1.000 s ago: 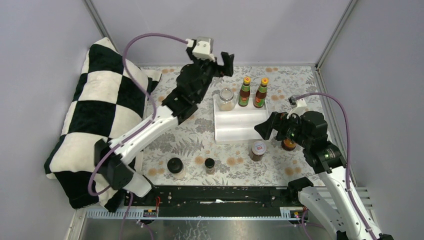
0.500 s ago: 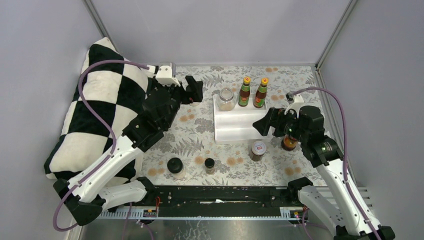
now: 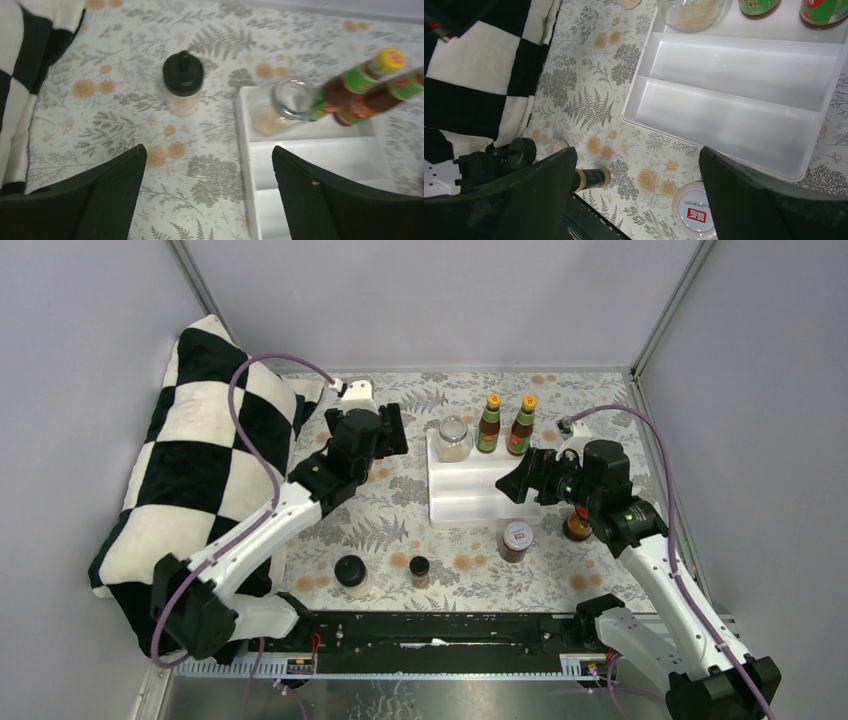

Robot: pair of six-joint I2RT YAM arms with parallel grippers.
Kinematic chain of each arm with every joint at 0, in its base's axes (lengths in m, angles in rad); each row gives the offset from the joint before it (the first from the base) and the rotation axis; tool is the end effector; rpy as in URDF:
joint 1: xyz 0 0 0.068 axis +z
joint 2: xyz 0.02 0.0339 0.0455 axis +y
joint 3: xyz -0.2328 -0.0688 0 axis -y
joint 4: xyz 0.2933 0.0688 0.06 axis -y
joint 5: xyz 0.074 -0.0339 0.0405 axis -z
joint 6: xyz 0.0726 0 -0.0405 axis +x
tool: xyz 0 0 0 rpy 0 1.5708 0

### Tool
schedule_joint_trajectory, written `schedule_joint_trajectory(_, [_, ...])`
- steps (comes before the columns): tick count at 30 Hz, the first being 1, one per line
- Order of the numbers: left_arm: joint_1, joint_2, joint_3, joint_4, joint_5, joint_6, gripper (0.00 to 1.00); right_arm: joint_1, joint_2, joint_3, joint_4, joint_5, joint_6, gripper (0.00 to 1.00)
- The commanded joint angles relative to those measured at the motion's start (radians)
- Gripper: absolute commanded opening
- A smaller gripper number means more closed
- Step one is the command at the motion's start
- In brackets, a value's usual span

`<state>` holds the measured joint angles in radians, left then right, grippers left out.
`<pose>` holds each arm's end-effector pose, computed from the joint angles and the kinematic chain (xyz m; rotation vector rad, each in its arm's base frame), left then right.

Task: Organize the condiment bottles
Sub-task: Pick up the object from the center of the board.

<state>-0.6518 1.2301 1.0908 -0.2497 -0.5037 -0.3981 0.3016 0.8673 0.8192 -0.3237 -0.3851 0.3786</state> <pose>0.3141 -0.1956 0.2994 -0.0844 1.9133 -0.2143 0.2754 0.1142 0.2855 -0.1880 1.9951 0.8179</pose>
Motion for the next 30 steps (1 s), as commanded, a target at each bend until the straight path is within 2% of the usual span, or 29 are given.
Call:
schedule_joint_trajectory(1, [0.109, 0.116, -0.001, 0.029, 0.069, -0.061, 0.98, -0.001, 0.001, -0.016, 0.063, -0.035, -0.009, 1.0])
schedule_joint_trajectory(5, [0.164, 0.256, 0.048, 0.066, 0.091, -0.056, 0.97, -0.001, -0.001, -0.039, 0.076, -0.052, -0.009, 1.0])
schedule_joint_trajectory(11, [0.165, 0.448, 0.161, 0.102, 0.1, -0.01, 0.94, -0.001, -0.024, -0.078, 0.089, -0.065, -0.003, 1.0])
schedule_joint_trajectory(23, [0.167, 0.588, 0.251, 0.162, -0.047, 0.045, 0.93, -0.002, -0.028, -0.109, 0.102, -0.068, -0.009, 1.0])
schedule_joint_trajectory(30, [0.202, 0.671, 0.289, 0.211, -0.042, 0.041, 0.93, -0.001, -0.031, -0.13, 0.114, -0.068, -0.007, 1.0])
